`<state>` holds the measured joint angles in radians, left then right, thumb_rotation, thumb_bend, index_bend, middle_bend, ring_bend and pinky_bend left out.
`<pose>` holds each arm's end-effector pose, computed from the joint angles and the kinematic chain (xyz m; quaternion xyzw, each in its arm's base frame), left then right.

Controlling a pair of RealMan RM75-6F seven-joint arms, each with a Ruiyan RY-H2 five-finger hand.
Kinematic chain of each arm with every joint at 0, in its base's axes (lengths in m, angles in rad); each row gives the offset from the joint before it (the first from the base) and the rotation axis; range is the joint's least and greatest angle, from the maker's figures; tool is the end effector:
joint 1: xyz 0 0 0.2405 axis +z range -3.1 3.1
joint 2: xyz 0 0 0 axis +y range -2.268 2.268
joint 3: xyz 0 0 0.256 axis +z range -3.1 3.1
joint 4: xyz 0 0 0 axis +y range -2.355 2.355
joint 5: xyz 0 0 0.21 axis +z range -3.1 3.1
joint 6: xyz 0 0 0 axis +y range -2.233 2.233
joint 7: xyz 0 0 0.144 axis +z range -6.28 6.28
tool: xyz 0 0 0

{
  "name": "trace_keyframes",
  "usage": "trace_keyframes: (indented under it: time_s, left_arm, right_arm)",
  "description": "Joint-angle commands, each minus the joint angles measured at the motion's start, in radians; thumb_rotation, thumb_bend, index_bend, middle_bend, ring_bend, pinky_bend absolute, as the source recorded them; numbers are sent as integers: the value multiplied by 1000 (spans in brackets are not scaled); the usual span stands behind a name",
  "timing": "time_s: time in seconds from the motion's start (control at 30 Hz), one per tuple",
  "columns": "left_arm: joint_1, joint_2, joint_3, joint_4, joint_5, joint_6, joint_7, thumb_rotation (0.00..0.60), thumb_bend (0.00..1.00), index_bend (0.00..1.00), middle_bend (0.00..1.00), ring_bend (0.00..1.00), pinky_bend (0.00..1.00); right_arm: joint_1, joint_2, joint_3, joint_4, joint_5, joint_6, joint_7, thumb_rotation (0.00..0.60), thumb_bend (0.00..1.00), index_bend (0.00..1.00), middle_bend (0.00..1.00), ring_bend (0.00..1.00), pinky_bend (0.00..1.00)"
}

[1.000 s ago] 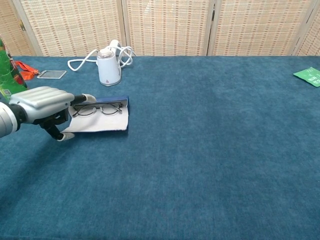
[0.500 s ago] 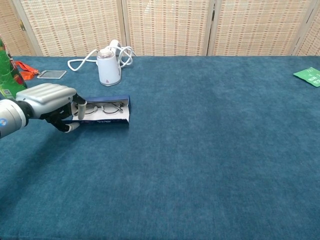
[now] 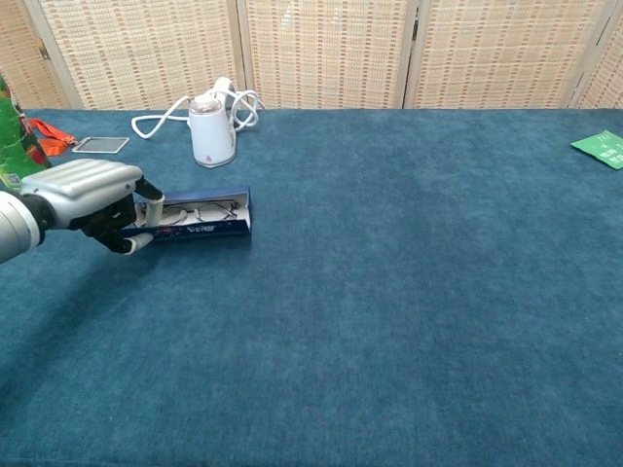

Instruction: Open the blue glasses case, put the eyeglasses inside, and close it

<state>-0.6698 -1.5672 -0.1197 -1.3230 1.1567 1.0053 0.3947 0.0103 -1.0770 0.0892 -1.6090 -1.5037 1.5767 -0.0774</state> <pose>-0.2054 0.3442 -0.0093 -0.7489 -0.3296 -0.3107 0.4836 -0.3180 -0.1650 0.1903 0.5768 -0.3328 0.3694 0.6481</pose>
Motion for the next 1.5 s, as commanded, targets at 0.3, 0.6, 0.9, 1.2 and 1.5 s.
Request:
trace_keyframes:
  time_s: [0.3, 0.6, 0.9, 1.2, 1.5]
  left_arm:
    - [56, 235, 63, -184, 25, -36, -57, 600, 511, 663, 989, 917, 954]
    - [49, 247, 29, -158, -29, -87, -146, 600, 509, 650, 986, 908, 949]
    - [12, 220, -15, -96, -153, -146, -131, 600, 509, 593, 978, 902, 949]
    - [-32, 191, -37, -21, -281, -197, -81, 600, 509, 562, 976, 899, 949]
    - [-73, 173, -45, 48, -393, -233, -31, 600, 509, 511, 970, 895, 949]
  right_arm:
    - [-1, 3, -3, -20, -17, 11, -16, 600, 214, 273, 281, 393, 302]
    - [-1, 2, -5, -31, -29, 20, -24, 600, 214, 273, 281, 394, 302]
    - [-12, 6, -9, -34, -34, 35, -21, 600, 214, 273, 281, 394, 302]
    - [-15, 9, -11, -33, -39, 38, -16, 600, 214, 273, 281, 397, 302]
    - [-18, 12, -13, -36, -40, 39, -17, 600, 214, 273, 281, 398, 302]
